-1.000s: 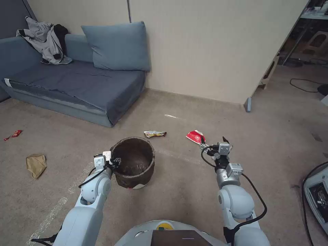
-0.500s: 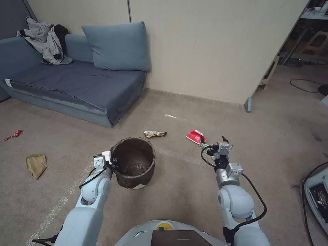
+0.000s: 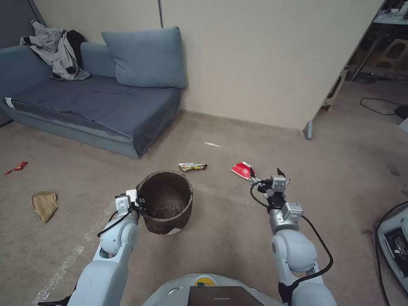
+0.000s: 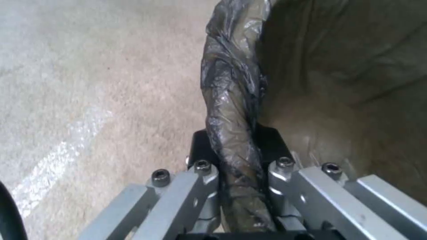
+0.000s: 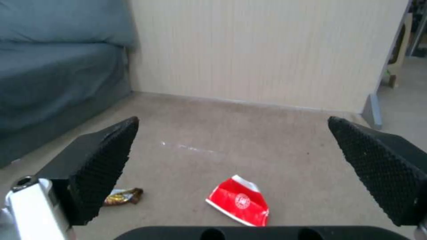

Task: Pick up the trash bin, then pick up the garbage from the floor and place it into the trash bin.

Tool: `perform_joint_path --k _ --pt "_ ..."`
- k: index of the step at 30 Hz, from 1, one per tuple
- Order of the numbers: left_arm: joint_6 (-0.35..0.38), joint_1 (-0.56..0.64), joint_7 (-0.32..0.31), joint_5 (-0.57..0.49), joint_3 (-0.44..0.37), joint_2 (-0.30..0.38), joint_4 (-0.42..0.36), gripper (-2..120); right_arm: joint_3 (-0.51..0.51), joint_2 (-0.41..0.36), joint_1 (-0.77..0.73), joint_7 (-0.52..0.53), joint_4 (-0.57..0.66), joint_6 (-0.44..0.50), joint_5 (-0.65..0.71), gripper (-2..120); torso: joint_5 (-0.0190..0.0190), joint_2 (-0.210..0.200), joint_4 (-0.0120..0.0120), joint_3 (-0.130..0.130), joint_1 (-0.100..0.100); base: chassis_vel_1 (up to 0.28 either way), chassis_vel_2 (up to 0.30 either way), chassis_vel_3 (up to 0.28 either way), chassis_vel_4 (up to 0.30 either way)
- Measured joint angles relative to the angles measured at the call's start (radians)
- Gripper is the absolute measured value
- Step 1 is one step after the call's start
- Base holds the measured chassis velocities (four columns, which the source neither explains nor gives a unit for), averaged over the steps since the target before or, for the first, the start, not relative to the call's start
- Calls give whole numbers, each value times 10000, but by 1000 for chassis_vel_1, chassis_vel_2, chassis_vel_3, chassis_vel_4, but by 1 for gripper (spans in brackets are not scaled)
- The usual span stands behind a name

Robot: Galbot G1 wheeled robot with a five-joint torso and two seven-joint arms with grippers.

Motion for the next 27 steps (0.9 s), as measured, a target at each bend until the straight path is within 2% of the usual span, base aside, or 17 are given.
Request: perform_joint_path --k 15,27 --pt "-6 870 216 -689 -817 401 -2372 5 78 4 -12 73 252 -130 78 100 10 0 0 -2 0 0 0 0 0" --pt "-255 1159 304 -177 -885 416 -3293 5 312 120 -139 196 423 -190 104 100 11 0 -2 -3 0 0 0 0 0"
